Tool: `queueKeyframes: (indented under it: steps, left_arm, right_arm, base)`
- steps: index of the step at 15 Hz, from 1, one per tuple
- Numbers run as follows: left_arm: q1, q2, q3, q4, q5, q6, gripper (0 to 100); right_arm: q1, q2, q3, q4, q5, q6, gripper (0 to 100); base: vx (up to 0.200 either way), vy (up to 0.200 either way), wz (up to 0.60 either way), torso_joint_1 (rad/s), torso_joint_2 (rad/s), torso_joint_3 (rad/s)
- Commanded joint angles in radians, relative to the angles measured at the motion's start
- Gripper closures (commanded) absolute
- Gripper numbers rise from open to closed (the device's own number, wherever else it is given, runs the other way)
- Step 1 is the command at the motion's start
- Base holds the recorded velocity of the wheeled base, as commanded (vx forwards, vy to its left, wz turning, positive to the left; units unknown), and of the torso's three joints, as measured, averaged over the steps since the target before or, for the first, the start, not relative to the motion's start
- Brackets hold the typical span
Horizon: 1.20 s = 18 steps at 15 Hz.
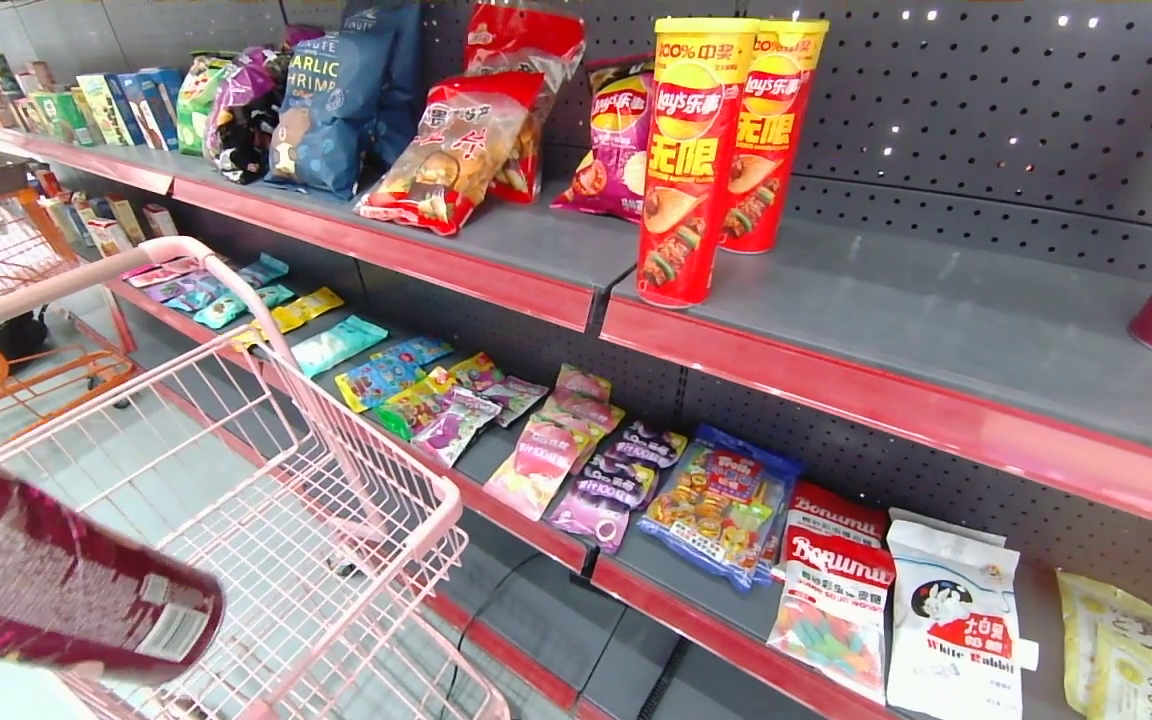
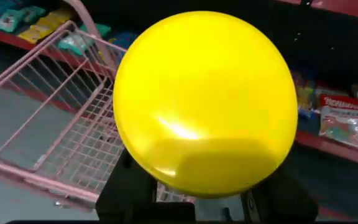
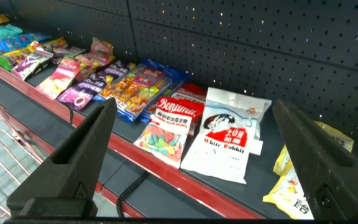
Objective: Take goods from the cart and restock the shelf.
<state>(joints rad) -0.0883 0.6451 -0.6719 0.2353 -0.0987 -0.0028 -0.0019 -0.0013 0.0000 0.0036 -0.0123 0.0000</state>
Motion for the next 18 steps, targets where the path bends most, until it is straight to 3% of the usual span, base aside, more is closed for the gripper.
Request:
queueKeyframes:
  steps: [1, 5, 13, 18]
  left_arm:
    - [0.001, -0.283, 0.178, 0.013, 0.067, 0.076, 100]
    - [0.001, -0.341, 0.232, 0.015, 0.086, 0.079, 100]
    - [0.001, -0.331, 0.219, 0.012, 0.116, 0.079, 100]
    - [0.001, -0.334, 0.212, 0.009, 0.116, 0.096, 100]
  right_arm:
    - [0.000, 0.001, 0.000, -0.001, 0.000, 0.000, 0]
    - [0.000, 0.001, -0.002, -0.001, 0.000, 0.000, 0]
    - [0.000, 0.001, 0.000, -0.001, 0.000, 0.000, 0]
    - [0.000, 0.001, 0.000, -0.001, 0.000, 0.000, 0]
  base:
    - [0.000, 0.000, 0.00, 0.124, -0.41, -0.271]
    - [0.000, 0.000, 0.00, 0.174, -0.50, -0.326]
    - [0.000, 0.000, 0.00, 0.221, -0.57, -0.355]
    - [0.000, 0.000, -0.60, 0.081, -0.19, -0.115]
